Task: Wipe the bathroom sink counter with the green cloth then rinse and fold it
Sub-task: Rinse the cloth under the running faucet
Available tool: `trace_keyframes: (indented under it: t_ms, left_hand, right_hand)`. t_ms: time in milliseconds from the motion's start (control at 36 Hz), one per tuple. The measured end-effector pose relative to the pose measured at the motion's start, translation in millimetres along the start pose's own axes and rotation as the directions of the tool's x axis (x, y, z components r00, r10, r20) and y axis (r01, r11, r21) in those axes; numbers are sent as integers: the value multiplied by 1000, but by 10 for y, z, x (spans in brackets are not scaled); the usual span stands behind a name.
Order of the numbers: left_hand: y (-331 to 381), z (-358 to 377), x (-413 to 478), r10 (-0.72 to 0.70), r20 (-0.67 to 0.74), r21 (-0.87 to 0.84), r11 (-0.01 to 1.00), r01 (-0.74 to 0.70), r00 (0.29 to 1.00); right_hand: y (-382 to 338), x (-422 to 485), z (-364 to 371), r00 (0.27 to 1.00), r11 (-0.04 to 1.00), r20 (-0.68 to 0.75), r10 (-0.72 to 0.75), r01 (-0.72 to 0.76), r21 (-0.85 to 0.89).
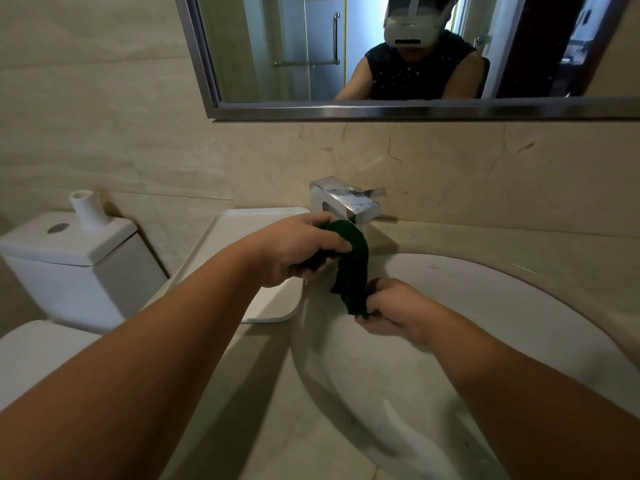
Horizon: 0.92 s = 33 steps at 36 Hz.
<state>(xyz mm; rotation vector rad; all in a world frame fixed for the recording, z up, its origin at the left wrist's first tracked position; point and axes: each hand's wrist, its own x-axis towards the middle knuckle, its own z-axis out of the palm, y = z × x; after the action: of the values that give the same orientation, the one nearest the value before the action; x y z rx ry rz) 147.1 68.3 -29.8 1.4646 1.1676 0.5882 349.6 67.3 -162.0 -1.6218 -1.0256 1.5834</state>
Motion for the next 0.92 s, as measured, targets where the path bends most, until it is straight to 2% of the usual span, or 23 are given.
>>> trace_keyframes:
  t_ms: [28, 83, 167, 250, 333, 444, 528, 611, 778, 917]
  left_hand:
    - [-1, -13, -7, -2, 20, 26, 1000, 1, 1000]
    - [8, -17, -21, 0, 60, 93, 996, -5, 998]
    - [24, 21, -12, -10, 101, 201, 979, -10, 995]
    - [29, 77, 33, -31, 95, 317, 948, -1, 995]
    - [22, 159, 97, -17, 32, 385, 923, 4, 999]
    - [12, 243, 189, 21, -96, 424, 905, 22, 995]
    - [-6, 293, 241, 23, -135, 479, 877, 45, 991]
    - [-18, 298, 251, -2, -154, 515, 853, 82, 988]
    - [-57, 189, 242, -65, -179, 443, 886, 139, 982]
    - [-109, 176, 280, -66, -166, 187, 977, 98, 984]
  right_hand:
    - [4, 16, -2, 1000, 999, -15, 16, -15, 52]
    - [2, 4, -11, 1000, 999, -18, 10, -9, 42]
    - [-41, -89, -36, 997, 996, 18, -73, 72, 49]
    - [-117, -128, -78, 983, 970, 72, -170, 154, 190]
    - [-215, -173, -165, 959, 949, 182, -219, 166, 266]
    - [-396, -274, -252, 930, 953, 220, -294, 266, 147]
    - [-491, -293, -288, 932, 934, 93, -349, 354, -49]
    - [-520, -258, -336, 916, 915, -21, -400, 398, -60]
    - [-536, -258, -428, 888, 894, -156, -432, 444, 57]
    - [-574, -319, -436, 894, 899, -178, -412, 430, 81]
